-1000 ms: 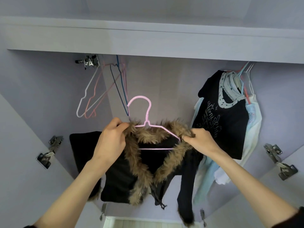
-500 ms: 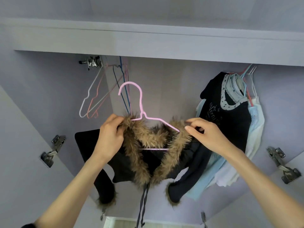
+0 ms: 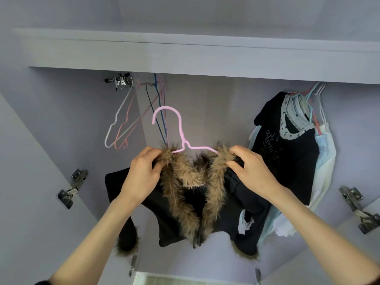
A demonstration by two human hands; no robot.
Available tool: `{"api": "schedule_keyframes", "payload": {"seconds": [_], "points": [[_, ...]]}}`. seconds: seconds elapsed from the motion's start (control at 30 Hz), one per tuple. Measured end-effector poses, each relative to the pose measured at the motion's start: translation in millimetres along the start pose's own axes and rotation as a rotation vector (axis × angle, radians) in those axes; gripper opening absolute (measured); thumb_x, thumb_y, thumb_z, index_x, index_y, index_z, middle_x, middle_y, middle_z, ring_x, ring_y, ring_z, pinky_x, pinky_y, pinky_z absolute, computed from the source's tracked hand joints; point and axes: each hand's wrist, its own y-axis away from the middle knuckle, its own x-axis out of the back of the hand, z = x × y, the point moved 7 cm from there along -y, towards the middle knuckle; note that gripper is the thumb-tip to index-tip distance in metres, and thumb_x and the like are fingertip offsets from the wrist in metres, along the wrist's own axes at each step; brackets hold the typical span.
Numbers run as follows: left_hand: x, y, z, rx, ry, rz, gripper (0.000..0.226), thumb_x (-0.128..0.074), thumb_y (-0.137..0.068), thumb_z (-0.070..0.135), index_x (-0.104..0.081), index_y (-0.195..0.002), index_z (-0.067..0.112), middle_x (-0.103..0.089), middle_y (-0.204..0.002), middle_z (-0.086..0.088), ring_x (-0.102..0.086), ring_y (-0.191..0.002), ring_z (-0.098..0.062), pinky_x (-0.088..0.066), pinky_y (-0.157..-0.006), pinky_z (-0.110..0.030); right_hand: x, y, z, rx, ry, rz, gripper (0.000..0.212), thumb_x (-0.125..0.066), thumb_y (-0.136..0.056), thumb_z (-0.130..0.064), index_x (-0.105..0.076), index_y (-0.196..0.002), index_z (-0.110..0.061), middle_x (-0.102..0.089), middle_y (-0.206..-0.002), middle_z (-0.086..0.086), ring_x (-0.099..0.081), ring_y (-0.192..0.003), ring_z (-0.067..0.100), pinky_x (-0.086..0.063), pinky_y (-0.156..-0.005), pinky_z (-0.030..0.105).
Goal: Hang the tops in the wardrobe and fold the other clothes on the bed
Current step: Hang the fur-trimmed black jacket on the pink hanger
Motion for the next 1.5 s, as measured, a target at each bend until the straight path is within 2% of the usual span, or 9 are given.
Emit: {"api": "schedule_keyframes", "payload": {"seconds": [0.2,0.4,0.57,0.8,1.0,1.17,1.23,1.37,1.5], "points": [[-7.5,16.8,-30.3,-0.006,-0.29,-0.132,0.016,-0.057,-0.09,0.003,-0.062,-0.105,0.002,-0.054,-0.096,-0.005,-0.058,-0.082,-0.03,-0.042,-0.065,-0.033,8.2,15.9,27.0,-0.137,-0.05,0.016,0.012,-0.059,-0.089,-0.008,-0.061,-0.102,-0.009,-0.063,-0.097,-0.003,-0.055,-0.091,0.005,-0.036,-0.078,0.004],[-10.8,18.9,0.1,-0.198,-0.399,-0.107,0.01,-0.069,-0.08,0.0,-0.066,-0.089,0.002,-0.061,-0.08,-0.01,-0.06,-0.069,-0.032,-0.047,-0.065,-0.039,7.6,26.0,30.5,-0.199,-0.214,0.011,0.016,-0.056,-0.09,-0.004,-0.06,-0.099,-0.017,-0.063,-0.096,-0.013,-0.056,-0.092,-0.008,-0.04,-0.079,0.004],[-9.0,17.4,-1.2,-0.127,-0.245,-0.039,0.014,-0.055,-0.084,-0.013,-0.062,-0.093,-0.005,-0.057,-0.082,-0.013,-0.058,-0.07,-0.033,-0.048,-0.061,-0.037,14.7,27.4,35.9,-0.183,-0.146,0.042,0.014,-0.062,-0.087,-0.009,-0.062,-0.097,-0.019,-0.063,-0.094,-0.015,-0.057,-0.092,-0.007,-0.04,-0.081,0.004],[1.7,13.7,-29.4,0.022,-0.125,0.028,0.019,-0.045,-0.087,-0.012,-0.057,-0.087,0.002,-0.053,-0.08,-0.006,-0.053,-0.073,-0.024,-0.037,-0.065,-0.024,22.7,45.1,60.1,-0.181,0.143,-0.003,0.015,-0.062,-0.084,0.002,-0.064,-0.099,-0.003,-0.059,-0.092,0.0,-0.059,-0.08,0.015,-0.047,-0.075,0.03],[-9.0,15.2,-15.0,-0.031,-0.064,0.005,0.023,-0.047,-0.085,-0.016,-0.06,-0.086,0.002,-0.051,-0.079,0.002,-0.05,-0.071,-0.012,-0.034,-0.067,-0.005,10.5,28.7,29.4,-0.113,0.103,-0.158,0.053,-0.065,-0.085,-0.033,-0.047,-0.134,-0.024,-0.048,-0.118,-0.017,-0.042,-0.115,0.004,-0.033,-0.101,0.027],[-26.7,19.5,3.2,-0.125,-0.101,-0.073,0.016,-0.055,-0.085,-0.012,-0.064,-0.092,-0.001,-0.059,-0.083,-0.007,-0.056,-0.08,-0.024,-0.041,-0.075,-0.023,-12.6,6.8,-10.6,-0.147,-0.225,-0.172,0.013,-0.057,-0.092,-0.02,-0.068,-0.087,-0.021,-0.055,-0.06,-0.011,-0.047,-0.053,0.003,-0.043,-0.06,0.02],[-22.3,21.0,6.1,-0.225,-0.254,-0.041,0.012,-0.059,-0.087,0.008,-0.067,-0.095,0.003,-0.063,-0.086,-0.007,-0.053,-0.087,-0.026,-0.047,-0.076,-0.039,-13.8,4.8,-9.7,-0.174,-0.276,-0.171,0.019,-0.055,-0.093,-0.018,-0.065,-0.08,-0.027,-0.051,-0.056,-0.011,-0.041,-0.05,0.003,-0.035,-0.052,0.016],[-13.7,27.2,-20.8,-0.231,-0.452,-0.092,0.05,-0.054,-0.085,0.046,-0.059,-0.121,0.012,-0.06,-0.114,-0.006,-0.044,-0.11,-0.022,-0.039,-0.093,-0.051,-6.4,7.4,0.5,-0.205,-0.341,-0.126,0.019,-0.056,-0.092,-0.017,-0.067,-0.081,-0.028,-0.053,-0.061,-0.01,-0.045,-0.058,0.008,-0.037,-0.059,0.023],[-9.6,35.9,-57.2,-0.046,-0.307,-0.092,0.048,-0.067,-0.08,-0.005,-0.057,-0.125,0.007,-0.054,-0.115,-0.015,-0.055,-0.102,-0.028,-0.047,-0.083,-0.035,-0.9,11.4,8.7,-0.211,-0.355,-0.109,0.02,-0.056,-0.092,-0.016,-0.065,-0.081,-0.03,-0.057,-0.066,-0.011,-0.051,-0.064,0.004,-0.044,-0.069,0.024]]}}
